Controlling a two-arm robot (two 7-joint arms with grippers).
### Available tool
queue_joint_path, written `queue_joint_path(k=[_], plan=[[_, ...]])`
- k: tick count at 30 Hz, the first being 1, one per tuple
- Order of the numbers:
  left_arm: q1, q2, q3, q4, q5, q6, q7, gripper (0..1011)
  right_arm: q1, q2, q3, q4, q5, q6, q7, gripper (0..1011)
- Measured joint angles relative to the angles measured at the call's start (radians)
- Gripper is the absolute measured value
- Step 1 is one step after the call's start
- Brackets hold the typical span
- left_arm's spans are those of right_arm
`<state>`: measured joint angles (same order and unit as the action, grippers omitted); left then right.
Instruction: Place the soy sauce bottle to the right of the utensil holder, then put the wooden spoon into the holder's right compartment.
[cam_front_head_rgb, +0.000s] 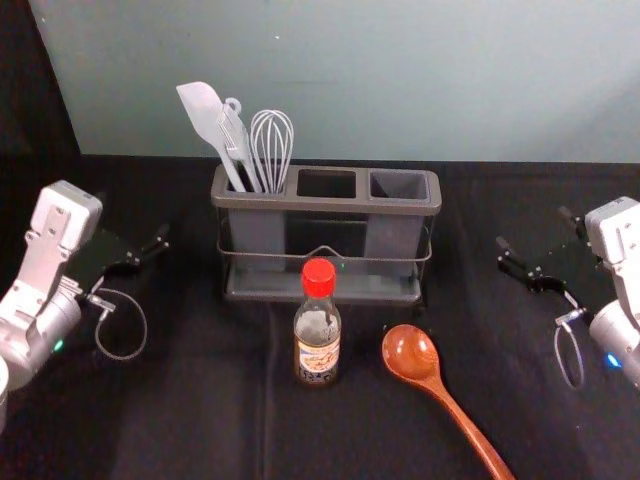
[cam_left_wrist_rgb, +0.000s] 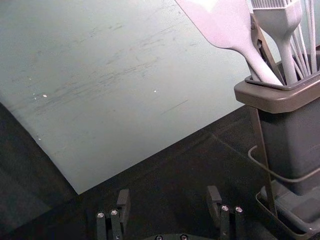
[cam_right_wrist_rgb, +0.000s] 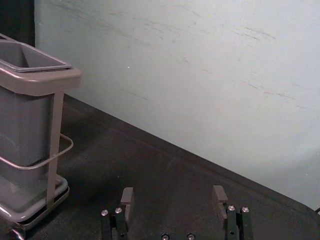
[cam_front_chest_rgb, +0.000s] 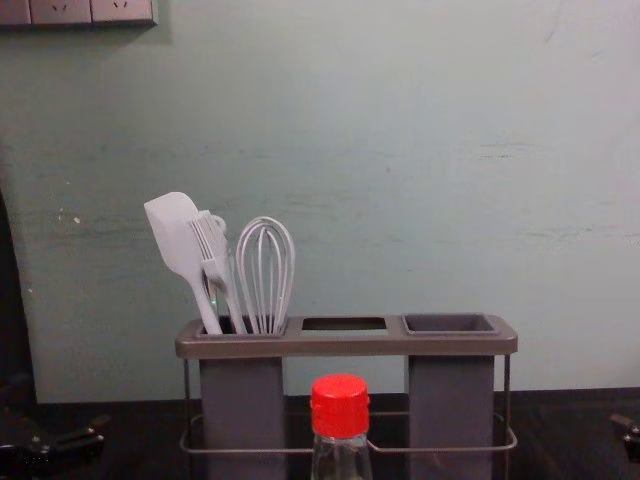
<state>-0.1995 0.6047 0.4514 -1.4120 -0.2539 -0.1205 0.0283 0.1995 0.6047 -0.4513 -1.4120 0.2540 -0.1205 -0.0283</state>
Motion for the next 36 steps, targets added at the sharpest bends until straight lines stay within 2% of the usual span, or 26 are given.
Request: queue_joint_path(k=[28,36], plan=[[0.000,0.000,0.000,0.000,0.000,0.000,0.000,1005,-0.001,-0.001,0.002,0.000,0.000,-0.004,0.001,1002],[0.000,0.000,0.000,0.000,0.000,0.000,0.000,1005,-0.035,0.008,0.048,-0.064,0.003,-0.048,0.023,1002]])
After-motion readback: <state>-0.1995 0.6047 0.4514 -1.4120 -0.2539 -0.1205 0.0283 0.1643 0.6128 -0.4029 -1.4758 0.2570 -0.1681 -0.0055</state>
